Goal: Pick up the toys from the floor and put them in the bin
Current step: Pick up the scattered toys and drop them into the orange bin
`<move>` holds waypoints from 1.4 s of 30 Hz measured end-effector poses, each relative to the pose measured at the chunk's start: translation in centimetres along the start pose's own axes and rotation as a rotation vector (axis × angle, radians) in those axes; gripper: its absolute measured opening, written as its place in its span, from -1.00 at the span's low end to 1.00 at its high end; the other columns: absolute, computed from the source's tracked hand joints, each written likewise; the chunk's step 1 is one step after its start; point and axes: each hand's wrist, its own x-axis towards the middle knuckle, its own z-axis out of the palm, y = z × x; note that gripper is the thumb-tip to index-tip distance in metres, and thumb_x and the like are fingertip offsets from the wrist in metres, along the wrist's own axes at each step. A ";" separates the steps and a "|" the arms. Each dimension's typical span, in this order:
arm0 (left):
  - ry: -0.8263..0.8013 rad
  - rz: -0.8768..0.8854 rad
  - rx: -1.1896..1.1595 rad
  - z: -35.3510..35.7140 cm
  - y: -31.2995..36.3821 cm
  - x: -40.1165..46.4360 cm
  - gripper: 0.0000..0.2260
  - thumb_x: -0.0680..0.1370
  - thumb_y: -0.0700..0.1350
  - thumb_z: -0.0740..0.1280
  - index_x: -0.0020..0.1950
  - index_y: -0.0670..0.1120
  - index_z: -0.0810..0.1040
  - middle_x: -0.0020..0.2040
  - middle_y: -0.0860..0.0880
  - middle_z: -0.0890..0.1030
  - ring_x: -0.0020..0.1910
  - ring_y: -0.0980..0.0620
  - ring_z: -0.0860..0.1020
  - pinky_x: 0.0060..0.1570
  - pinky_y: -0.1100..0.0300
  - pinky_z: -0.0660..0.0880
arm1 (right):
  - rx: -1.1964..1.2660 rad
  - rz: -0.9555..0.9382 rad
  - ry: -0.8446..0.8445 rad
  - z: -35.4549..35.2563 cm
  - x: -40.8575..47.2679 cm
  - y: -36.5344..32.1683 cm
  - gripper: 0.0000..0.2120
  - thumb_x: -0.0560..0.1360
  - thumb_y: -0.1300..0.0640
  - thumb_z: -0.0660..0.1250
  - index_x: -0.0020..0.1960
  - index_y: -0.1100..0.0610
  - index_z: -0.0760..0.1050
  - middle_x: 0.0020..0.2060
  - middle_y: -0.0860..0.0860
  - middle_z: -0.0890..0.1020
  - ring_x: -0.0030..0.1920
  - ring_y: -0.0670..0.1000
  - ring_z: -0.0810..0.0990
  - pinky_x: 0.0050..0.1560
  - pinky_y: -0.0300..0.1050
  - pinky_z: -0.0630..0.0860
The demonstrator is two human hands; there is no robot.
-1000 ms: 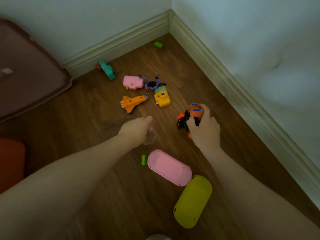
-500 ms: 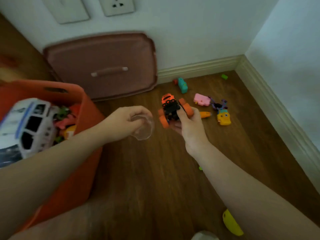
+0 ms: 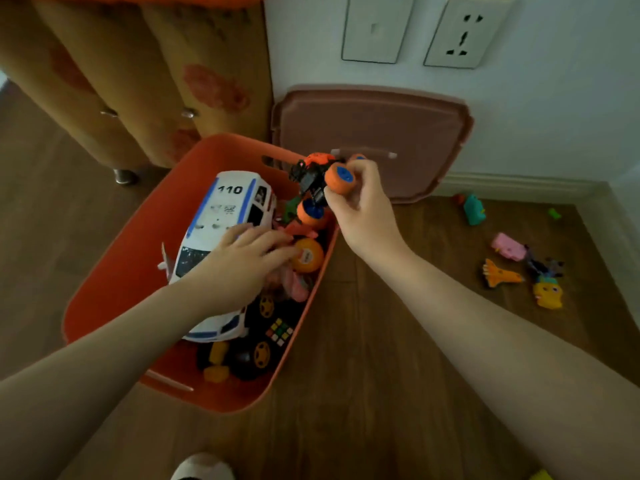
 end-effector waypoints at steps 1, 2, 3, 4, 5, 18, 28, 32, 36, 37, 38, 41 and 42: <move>-0.046 0.058 0.074 0.3 -0.3 -0.4 -0.55 0.29 -0.03 0.19 0.16 0.01 0.53 0.10 -0.05 0.62 0.10 -0.11 0.58 0.28 -0.12 0.21 | -0.112 -0.070 -0.027 0.5 0.0 0.1 -0.79 0.53 0.10 0.29 0.12 0.08 0.34 -0.20 0.00 0.56 -0.26 -0.02 0.54 -0.23 -0.12 0.41; -0.141 0.092 0.091 0.1 -0.4 -0.6 -0.51 0.28 0.07 0.12 0.13 0.01 0.58 0.08 -0.01 0.63 0.12 -0.07 0.58 0.33 -0.12 0.06 | -0.253 -0.148 -0.053 1.0 0.0 0.6 -0.76 0.52 0.12 0.29 0.16 0.09 0.36 -0.16 0.04 0.58 -0.21 0.04 0.55 -0.19 -0.09 0.42; -0.210 0.115 0.070 -0.2 -0.4 -0.6 -0.43 0.29 0.15 0.05 0.19 0.02 0.56 0.14 0.03 0.61 0.20 -0.01 0.53 0.37 -0.08 -0.12 | -0.430 -0.221 -0.079 1.4 0.0 1.4 -0.72 0.50 0.15 0.28 0.20 0.10 0.38 -0.08 0.07 0.59 -0.09 0.08 0.57 -0.08 -0.07 0.44; -0.252 0.117 -0.001 -0.5 -0.4 -0.6 -0.36 0.30 0.20 0.00 0.29 0.05 0.49 0.23 0.08 0.54 0.29 0.05 0.44 0.38 -0.02 -0.27 | -0.623 -0.257 -0.116 1.5 -0.1 2.4 -0.65 0.49 0.18 0.26 0.27 0.08 0.38 0.07 0.11 0.57 0.10 0.13 0.53 0.10 -0.02 0.43; -0.229 0.120 -0.099 -0.7 -0.6 -0.5 -0.33 0.32 0.23 -0.03 0.35 0.05 0.44 0.28 0.10 0.50 0.32 0.10 0.40 0.41 0.00 -0.28 | -0.782 -0.248 -0.157 1.5 -0.2 3.2 -0.57 0.50 0.19 0.22 0.36 0.03 0.34 0.25 0.15 0.49 0.30 0.18 0.40 0.31 0.06 0.32; 0.290 0.202 -0.472 -2.6 4.6 3.8 -0.77 0.49 -0.16 0.17 -0.08 -0.14 0.62 -0.20 -0.02 0.61 -0.22 0.03 0.55 -0.22 0.14 0.49 | -0.862 -0.256 -0.395 -1.5 0.2 4.4 -0.48 0.59 -0.03 0.08 0.49 0.12 0.15 0.54 0.03 0.08 0.53 0.03 0.00 0.49 0.02 -0.07; -0.057 0.354 -0.350 -0.2 13.7 10.2 -0.73 0.54 -0.07 0.10 0.10 -0.01 0.56 0.00 0.05 0.58 -0.05 0.06 0.56 -0.13 0.19 0.47 | -0.761 0.083 -0.356 -14.0 -6.4 13.9 -0.55 0.53 0.30 0.16 0.41 0.17 0.28 0.50 0.11 0.14 0.47 0.12 0.23 0.41 -0.05 0.24; -0.339 0.390 -0.276 2.6 19.1 13.9 -0.71 0.61 -0.08 0.10 0.32 0.01 0.41 0.21 0.04 0.49 0.10 0.10 0.49 -0.03 0.29 0.43 | -0.776 0.471 -0.380 -21.6 -11.8 20.7 -0.61 0.54 0.23 0.18 0.36 0.18 0.34 0.36 0.15 0.36 0.35 0.16 0.37 0.32 -0.03 0.30; -0.618 0.384 -0.196 6.1 23.2 16.4 -0.58 0.61 -0.10 0.11 0.47 0.04 0.17 0.31 -0.02 0.41 0.16 0.01 0.47 -0.07 0.24 0.40 | -0.774 0.740 -0.415 -25.9 -17.4 25.3 -0.59 0.55 0.13 0.22 0.37 0.16 0.31 0.30 0.17 0.42 0.28 0.16 0.41 0.26 0.00 0.38; -0.653 0.373 -0.177 6.7 23.9 16.7 -0.56 0.61 -0.10 0.10 0.49 0.05 0.13 0.34 -0.03 0.38 0.18 -0.02 0.46 -0.06 0.22 0.39 | -0.780 0.785 -0.445 -26.2 -18.4 26.0 -0.58 0.55 0.09 0.23 0.37 0.16 0.30 0.29 0.17 0.42 0.26 0.16 0.42 0.24 0.02 0.40; -0.679 0.366 -0.156 7.5 25.2 17.3 -0.55 0.61 -0.11 0.09 0.50 0.05 0.10 0.37 -0.05 0.35 0.22 -0.04 0.44 -0.05 0.21 0.38 | -0.788 0.838 -0.471 -26.6 -19.6 26.9 -0.55 0.54 0.04 0.23 0.38 0.15 0.27 0.29 0.16 0.41 0.25 0.17 0.42 0.23 0.05 0.41; -0.682 0.346 -0.091 9.2 28.1 18.4 -0.53 0.62 -0.14 0.07 0.51 0.05 0.06 0.45 -0.09 0.23 0.30 -0.10 0.40 0.04 0.13 0.40 | -0.855 0.898 -0.501 -26.2 -21.8 28.4 -0.37 0.48 -0.10 0.30 0.42 0.13 0.17 0.32 0.14 0.36 0.29 0.18 0.39 0.22 0.08 0.41; -0.671 0.343 -0.074 9.8 29.1 18.6 -0.53 0.62 -0.14 0.07 0.51 0.04 0.05 0.46 -0.10 0.22 0.29 -0.11 0.41 0.06 0.11 0.41 | -0.885 0.885 -0.485 -25.8 -22.3 28.8 -0.34 0.46 -0.11 0.32 0.42 0.12 0.16 0.31 0.13 0.36 0.29 0.17 0.39 0.21 0.07 0.40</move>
